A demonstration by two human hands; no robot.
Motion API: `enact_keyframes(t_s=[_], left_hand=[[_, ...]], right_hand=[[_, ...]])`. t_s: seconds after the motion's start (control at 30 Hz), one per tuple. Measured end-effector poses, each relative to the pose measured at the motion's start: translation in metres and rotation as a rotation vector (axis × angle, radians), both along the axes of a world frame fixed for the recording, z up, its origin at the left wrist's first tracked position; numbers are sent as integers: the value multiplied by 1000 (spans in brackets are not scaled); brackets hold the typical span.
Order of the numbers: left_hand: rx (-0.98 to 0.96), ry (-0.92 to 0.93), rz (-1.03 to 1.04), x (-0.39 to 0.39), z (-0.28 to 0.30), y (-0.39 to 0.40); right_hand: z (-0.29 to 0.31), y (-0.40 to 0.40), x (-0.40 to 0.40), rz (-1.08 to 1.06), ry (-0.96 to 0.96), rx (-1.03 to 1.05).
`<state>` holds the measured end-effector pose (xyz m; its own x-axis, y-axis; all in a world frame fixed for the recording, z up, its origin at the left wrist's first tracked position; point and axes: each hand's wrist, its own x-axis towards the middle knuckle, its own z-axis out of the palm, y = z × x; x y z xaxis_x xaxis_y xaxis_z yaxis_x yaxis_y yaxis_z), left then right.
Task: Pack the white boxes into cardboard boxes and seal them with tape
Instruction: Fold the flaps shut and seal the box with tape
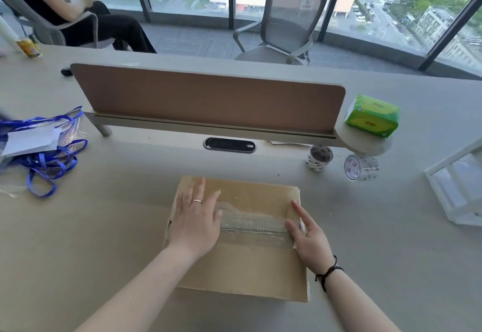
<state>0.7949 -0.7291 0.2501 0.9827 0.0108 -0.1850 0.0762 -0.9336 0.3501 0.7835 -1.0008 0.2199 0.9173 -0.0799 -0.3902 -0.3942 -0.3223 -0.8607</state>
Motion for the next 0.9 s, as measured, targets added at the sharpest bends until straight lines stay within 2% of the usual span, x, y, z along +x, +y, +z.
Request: enact_keyframes(t_s=[0.23,0.53,0.67,0.9], left_hand=[[2,145,-245,6,-7,-51],[-141,98,-402,55,12,-172],[-293,133,-377,86,12,-226],[-544,311,-131,146,2,-309]], right_hand=[[-1,-16,2,33,-24,-9],[5,-86,37,-211,-62,34],[5,-133,69,-337,-38,53],[-5,-199,133,-471,-38,1]])
